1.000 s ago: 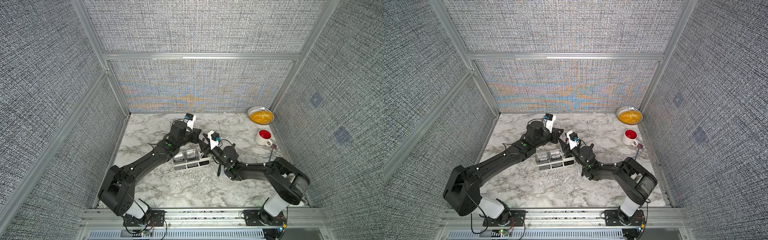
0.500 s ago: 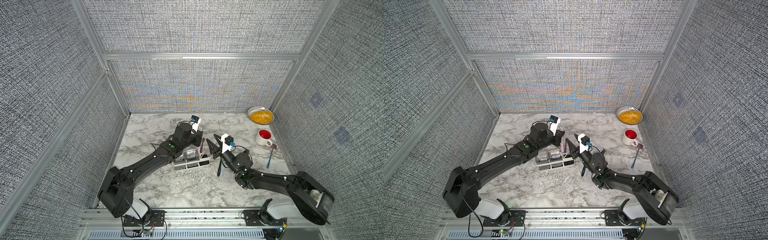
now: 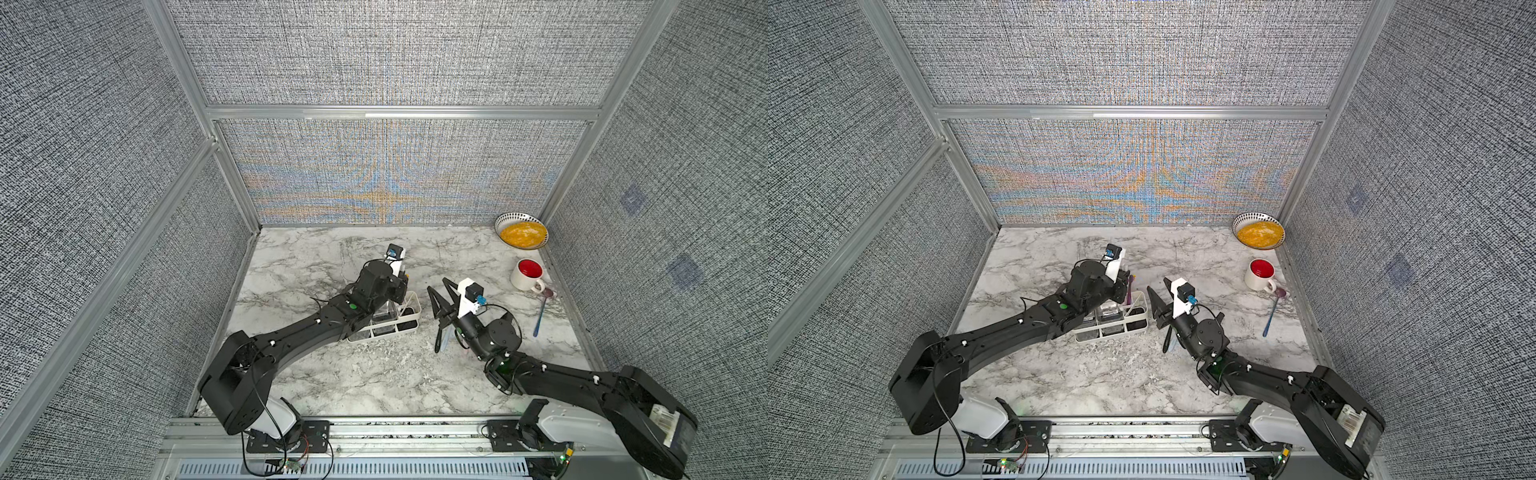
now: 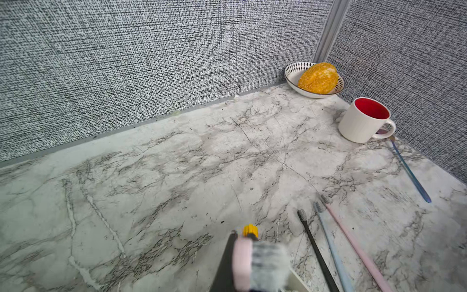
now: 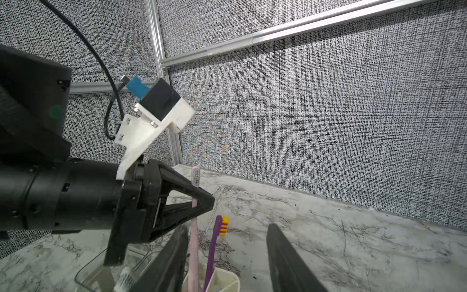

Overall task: Place the toothbrush into the toothbrush holder
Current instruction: Place the toothbrush in the toothbrush holder.

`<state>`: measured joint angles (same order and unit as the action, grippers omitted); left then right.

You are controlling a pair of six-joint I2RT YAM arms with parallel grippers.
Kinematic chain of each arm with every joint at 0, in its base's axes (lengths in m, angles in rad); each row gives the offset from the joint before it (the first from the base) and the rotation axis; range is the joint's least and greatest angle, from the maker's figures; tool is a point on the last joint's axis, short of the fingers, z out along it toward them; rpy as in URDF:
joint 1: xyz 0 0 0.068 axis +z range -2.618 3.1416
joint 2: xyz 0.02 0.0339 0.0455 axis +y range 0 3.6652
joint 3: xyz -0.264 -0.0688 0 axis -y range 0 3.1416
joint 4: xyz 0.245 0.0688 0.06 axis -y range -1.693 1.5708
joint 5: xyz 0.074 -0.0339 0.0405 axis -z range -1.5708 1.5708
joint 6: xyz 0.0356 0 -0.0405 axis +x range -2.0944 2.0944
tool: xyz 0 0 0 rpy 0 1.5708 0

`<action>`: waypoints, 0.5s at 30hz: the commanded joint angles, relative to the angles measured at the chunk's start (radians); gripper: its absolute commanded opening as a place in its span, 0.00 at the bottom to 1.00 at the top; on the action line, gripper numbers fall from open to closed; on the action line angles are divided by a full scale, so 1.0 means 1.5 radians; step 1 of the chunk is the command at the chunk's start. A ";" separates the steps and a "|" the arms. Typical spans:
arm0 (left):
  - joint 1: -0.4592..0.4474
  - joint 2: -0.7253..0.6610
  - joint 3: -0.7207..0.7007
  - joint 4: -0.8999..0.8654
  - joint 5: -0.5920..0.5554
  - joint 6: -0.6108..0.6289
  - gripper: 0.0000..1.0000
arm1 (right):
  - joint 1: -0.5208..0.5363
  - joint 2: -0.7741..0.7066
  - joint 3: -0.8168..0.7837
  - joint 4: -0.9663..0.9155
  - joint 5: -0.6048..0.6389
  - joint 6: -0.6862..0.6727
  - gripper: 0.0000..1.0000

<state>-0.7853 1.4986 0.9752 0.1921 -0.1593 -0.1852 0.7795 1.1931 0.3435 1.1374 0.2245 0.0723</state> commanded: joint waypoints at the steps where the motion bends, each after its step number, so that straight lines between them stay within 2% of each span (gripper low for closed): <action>1: -0.001 0.000 -0.009 0.050 -0.033 -0.007 0.00 | 0.003 -0.006 -0.004 -0.020 0.014 0.012 0.53; 15: -0.011 0.023 -0.034 0.082 -0.058 -0.020 0.00 | 0.011 -0.013 -0.024 -0.042 0.038 0.013 0.52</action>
<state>-0.8009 1.5276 0.9287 0.2768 -0.2279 -0.2104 0.7944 1.1805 0.3107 1.0725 0.2611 0.0856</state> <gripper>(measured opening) 0.091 0.525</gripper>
